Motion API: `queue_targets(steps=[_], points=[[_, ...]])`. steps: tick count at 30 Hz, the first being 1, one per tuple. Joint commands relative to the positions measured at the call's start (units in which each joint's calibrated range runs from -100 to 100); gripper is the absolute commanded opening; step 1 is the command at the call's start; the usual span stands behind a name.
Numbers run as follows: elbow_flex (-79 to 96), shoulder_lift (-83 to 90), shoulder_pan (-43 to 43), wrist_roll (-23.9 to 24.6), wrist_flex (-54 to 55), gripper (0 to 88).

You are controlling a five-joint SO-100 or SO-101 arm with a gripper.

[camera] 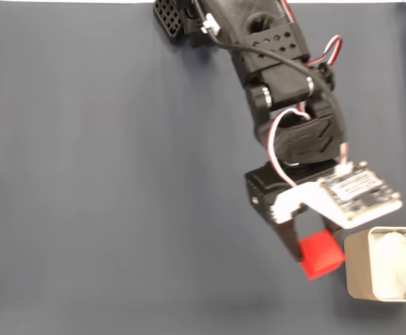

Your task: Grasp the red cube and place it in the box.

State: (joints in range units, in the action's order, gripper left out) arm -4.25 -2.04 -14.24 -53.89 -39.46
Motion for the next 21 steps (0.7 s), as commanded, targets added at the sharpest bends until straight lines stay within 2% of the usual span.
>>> queue_targets(steps=[1, 21], points=[[-5.8, 0.0, -2.1, -0.4, -0.7, 0.0], [-25.1, -16.2, -8.4, -1.2, -1.8, 0.0]])
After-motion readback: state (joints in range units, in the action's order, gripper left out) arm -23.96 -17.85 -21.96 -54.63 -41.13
